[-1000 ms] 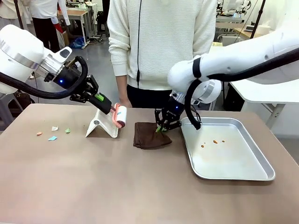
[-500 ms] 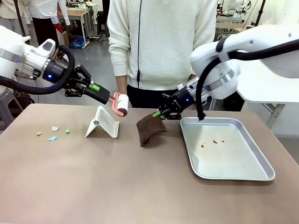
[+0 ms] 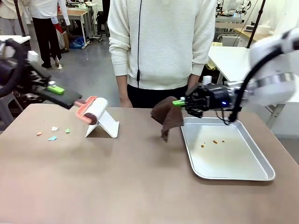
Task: Clean the surface of the table.
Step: Hold the Lint Roller with your left hand and the towel with your right hand.
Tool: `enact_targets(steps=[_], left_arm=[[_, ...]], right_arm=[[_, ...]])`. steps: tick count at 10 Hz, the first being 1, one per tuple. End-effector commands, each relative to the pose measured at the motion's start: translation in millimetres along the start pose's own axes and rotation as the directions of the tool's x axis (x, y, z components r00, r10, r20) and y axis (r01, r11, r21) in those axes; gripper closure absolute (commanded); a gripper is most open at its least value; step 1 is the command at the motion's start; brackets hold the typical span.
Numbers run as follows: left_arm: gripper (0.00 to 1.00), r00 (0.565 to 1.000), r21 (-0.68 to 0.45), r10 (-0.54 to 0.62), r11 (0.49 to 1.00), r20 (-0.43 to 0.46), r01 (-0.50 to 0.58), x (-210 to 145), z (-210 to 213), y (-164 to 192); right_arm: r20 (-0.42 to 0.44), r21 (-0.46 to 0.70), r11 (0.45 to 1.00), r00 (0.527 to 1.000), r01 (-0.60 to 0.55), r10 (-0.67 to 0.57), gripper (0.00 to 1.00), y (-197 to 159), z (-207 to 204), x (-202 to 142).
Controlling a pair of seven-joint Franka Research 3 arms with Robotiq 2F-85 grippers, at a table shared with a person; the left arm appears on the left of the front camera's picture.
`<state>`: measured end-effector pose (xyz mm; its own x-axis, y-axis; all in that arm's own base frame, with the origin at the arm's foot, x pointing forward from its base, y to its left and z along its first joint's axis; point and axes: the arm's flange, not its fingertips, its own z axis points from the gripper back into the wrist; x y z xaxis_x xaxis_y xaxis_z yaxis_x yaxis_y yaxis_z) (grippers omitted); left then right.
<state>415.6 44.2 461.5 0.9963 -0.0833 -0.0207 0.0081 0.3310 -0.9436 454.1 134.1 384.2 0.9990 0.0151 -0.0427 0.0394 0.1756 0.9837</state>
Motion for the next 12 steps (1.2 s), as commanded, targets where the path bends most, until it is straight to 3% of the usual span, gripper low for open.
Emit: enact_targets(steps=[1, 2, 3, 5, 6, 7, 10, 12], left_arm=[[1.0, 0.996, -0.066, -0.032, 0.997, 0.087, 0.038, -39.2, 35.8, 24.4], [1.0, 0.991, -0.121, -0.036, 0.991, 0.129, 0.052, -57.7, 63.7, 41.7], [1.0, 0.992, -0.142, -0.12, 0.982, 0.039, 0.124, -74.6, 86.7, 58.4], [1.0, 0.985, -0.172, -0.088, 0.978, 0.15, 0.114, -99.6, 127.1, 95.1], [1.0, 0.984, -0.227, -0.124, 0.962, 0.124, 0.15, -105.1, 137.0, 111.7], [1.0, 0.986, -0.291, -0.042, 0.953, 0.163, 0.089, -108.6, 159.6, 138.8], [1.0, 0.948, -0.374, -0.022, 0.916, 0.317, 0.146, -120.6, 197.8, 193.8], [1.0, 0.923, -0.387, 0.021, 0.912, 0.384, 0.14, -122.8, 201.8, 207.3]], right_arm=[[0.129, 0.088, 0.996, 0.992, -0.021, 0.009, 1.0, -11.5, 66.7, -36.3], [0.133, 0.148, 0.989, 0.991, -0.025, 0.005, 1.0, -14.3, 118.7, -46.7], [0.183, 0.151, 0.989, 0.983, -0.012, -0.016, 1.0, -16.0, 158.3, -54.6], [0.223, 0.193, 0.981, 0.972, 0.037, -0.081, 1.0, -21.9, 222.5, -67.2], [0.252, 0.234, 0.971, 0.962, 0.047, -0.107, 1.0, -29.0, 254.9, -75.2], [0.3, 0.239, 0.969, 0.946, 0.054, -0.127, 1.0, -36.7, 289.0, -87.6], [0.364, 0.294, 0.956, 0.925, -0.001, -0.111, 1.0, -67.6, 353.3, -115.7], [0.426, 0.338, 0.94, 0.899, -0.05, -0.105, 1.0, -90.5, 361.2, -122.7]])
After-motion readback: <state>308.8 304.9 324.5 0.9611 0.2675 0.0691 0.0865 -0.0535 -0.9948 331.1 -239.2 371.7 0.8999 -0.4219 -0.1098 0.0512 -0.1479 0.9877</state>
